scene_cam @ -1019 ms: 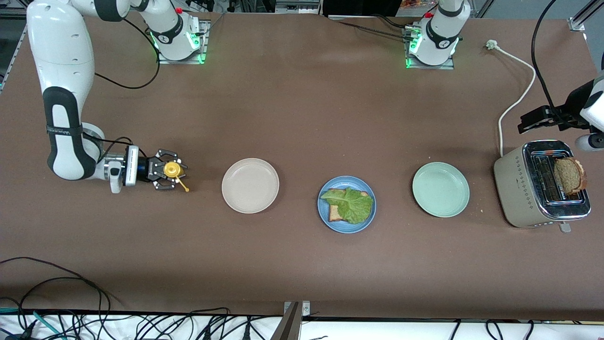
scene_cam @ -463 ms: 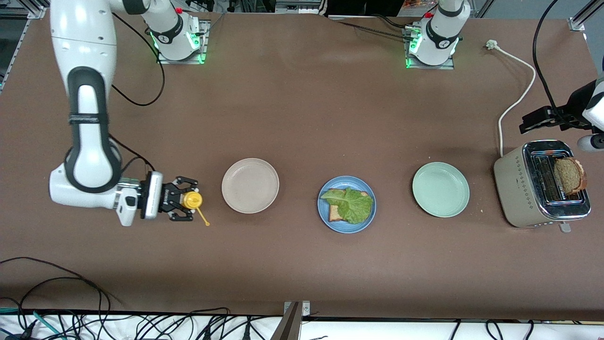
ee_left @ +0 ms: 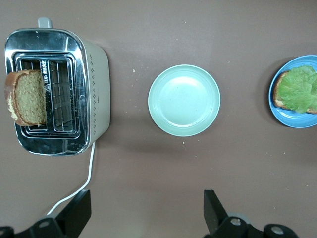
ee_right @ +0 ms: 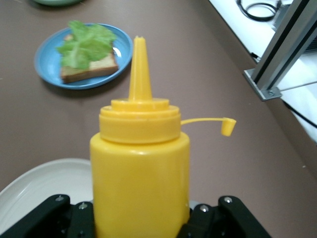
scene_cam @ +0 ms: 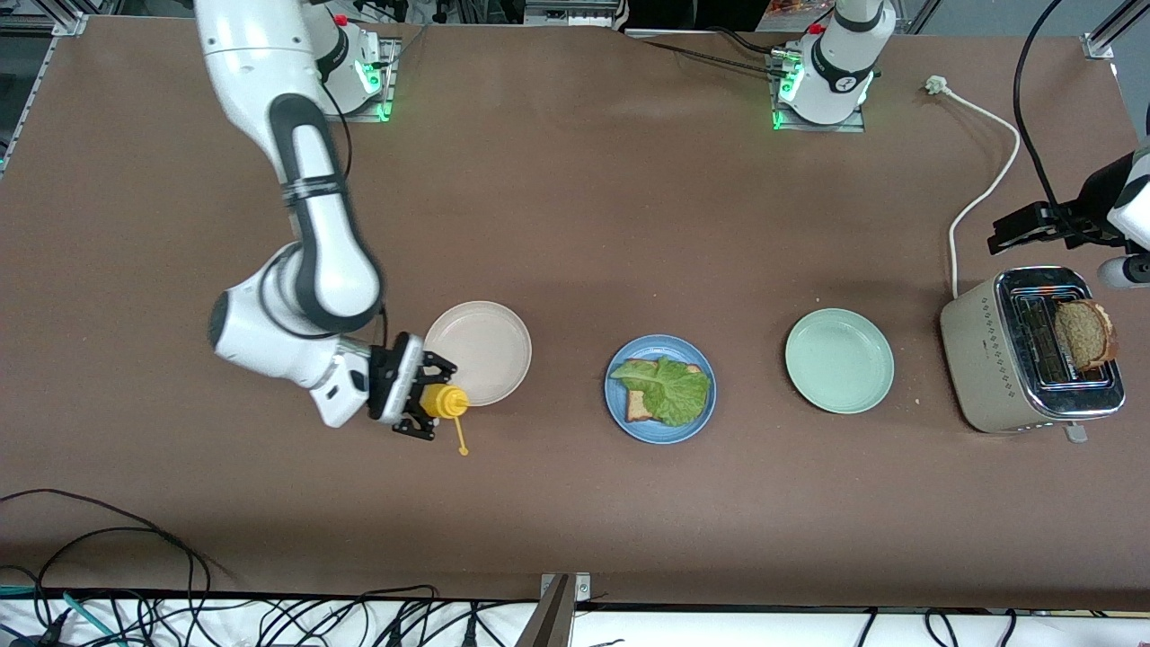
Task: Make sandwich in blue plate with both arms
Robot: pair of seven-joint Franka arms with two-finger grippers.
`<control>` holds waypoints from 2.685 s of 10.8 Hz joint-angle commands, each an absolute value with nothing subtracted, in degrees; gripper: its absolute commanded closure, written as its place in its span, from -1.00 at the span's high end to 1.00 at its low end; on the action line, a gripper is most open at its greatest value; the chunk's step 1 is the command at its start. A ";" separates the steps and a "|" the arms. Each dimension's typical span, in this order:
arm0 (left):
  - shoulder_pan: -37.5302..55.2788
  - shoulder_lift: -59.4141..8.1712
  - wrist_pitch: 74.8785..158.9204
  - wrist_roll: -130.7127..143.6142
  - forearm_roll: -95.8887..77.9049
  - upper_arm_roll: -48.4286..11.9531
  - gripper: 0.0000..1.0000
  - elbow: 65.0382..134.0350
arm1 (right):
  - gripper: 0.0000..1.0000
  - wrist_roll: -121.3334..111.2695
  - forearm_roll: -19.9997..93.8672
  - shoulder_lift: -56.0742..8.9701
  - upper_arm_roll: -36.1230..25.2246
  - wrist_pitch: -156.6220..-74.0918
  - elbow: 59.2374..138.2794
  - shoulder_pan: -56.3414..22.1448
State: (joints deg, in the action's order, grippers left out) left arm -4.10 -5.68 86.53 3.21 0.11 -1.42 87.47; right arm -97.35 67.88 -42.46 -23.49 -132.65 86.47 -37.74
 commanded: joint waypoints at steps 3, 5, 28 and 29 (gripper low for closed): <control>-4.66 -5.36 85.17 3.43 -0.09 -1.05 1.00 87.45 | -0.99 -67.47 44.88 -45.87 -24.00 -151.15 85.69 -49.38; -4.66 -5.36 85.08 3.43 -0.09 -1.05 1.00 87.45 | -0.98 -60.85 33.11 -48.06 -24.08 -153.44 83.42 -51.23; -5.01 -5.45 85.17 2.81 0.00 -1.06 1.00 87.36 | -1.00 -40.25 -0.48 -54.00 -27.33 -143.64 68.37 -57.22; -5.01 -6.41 85.17 2.73 0.09 -1.05 1.00 87.19 | -1.00 -41.12 2.34 -50.92 -27.33 -140.05 68.81 -56.26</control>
